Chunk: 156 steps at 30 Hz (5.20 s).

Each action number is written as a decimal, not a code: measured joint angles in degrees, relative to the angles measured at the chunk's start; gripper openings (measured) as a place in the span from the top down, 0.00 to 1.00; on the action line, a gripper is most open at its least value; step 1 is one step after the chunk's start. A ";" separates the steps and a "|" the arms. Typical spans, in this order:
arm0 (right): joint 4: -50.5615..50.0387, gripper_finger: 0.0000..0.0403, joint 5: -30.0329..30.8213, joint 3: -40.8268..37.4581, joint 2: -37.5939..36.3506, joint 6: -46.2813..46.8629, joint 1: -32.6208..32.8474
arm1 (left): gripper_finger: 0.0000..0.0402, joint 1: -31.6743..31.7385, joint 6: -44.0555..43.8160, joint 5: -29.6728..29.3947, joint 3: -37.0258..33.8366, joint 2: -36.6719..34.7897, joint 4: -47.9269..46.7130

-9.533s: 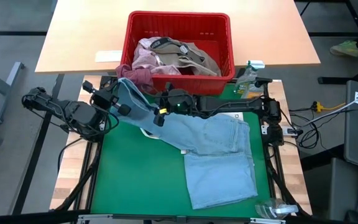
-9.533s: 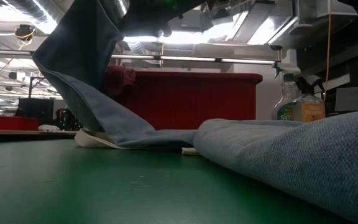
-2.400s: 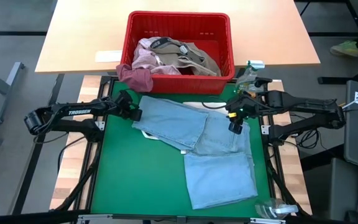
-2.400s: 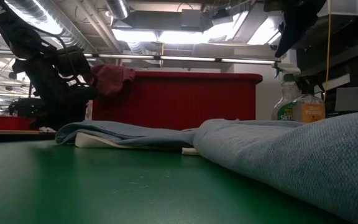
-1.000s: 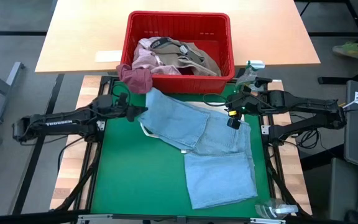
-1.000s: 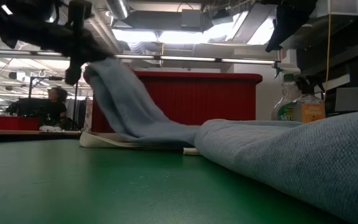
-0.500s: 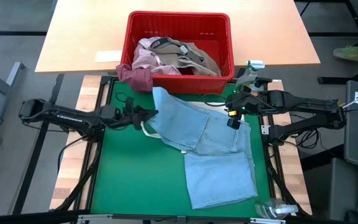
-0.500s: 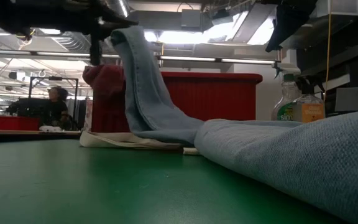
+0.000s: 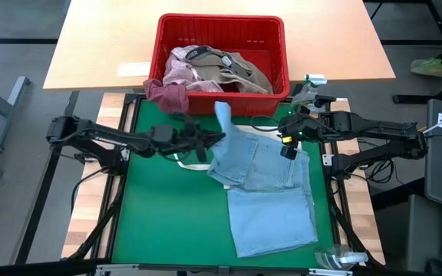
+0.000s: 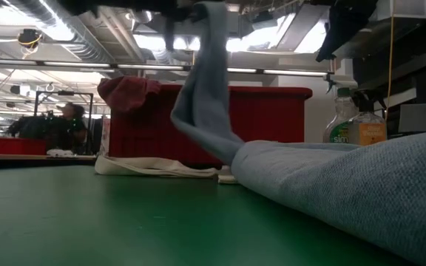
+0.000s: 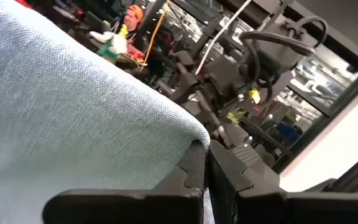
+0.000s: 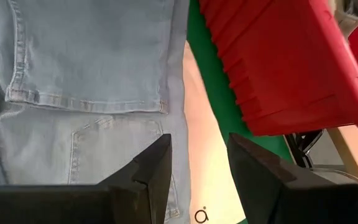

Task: Fold Laundry from Bin
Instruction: Fold the blue pants from the red laundry basket

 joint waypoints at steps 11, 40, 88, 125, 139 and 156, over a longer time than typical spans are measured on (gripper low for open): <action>-1.85 0.62 -1.61 0.02 -6.18 1.01 0.00 | 1.00 -0.99 1.14 3.69 19.87 20.90 0.00; -1.64 0.62 -1.58 0.04 -13.70 3.74 0.00 | 0.92 -3.34 -3.50 3.96 59.55 62.98 -1.88; -19.61 0.62 -18.00 -9.22 -1.17 8.84 -20.11 | 0.80 -6.78 30.33 4.04 59.53 42.11 -75.28; -22.34 0.62 -30.53 -9.20 22.96 -8.35 -36.33 | 0.87 -8.24 22.93 4.36 47.92 43.34 -66.62; -14.39 0.62 -31.85 -21.52 23.12 -8.37 -36.33 | 0.87 -8.22 22.93 4.33 47.92 43.34 -66.43; -10.72 0.95 -37.59 -22.47 23.08 -8.22 -36.35 | 0.87 -8.21 22.95 3.96 47.92 43.34 -65.59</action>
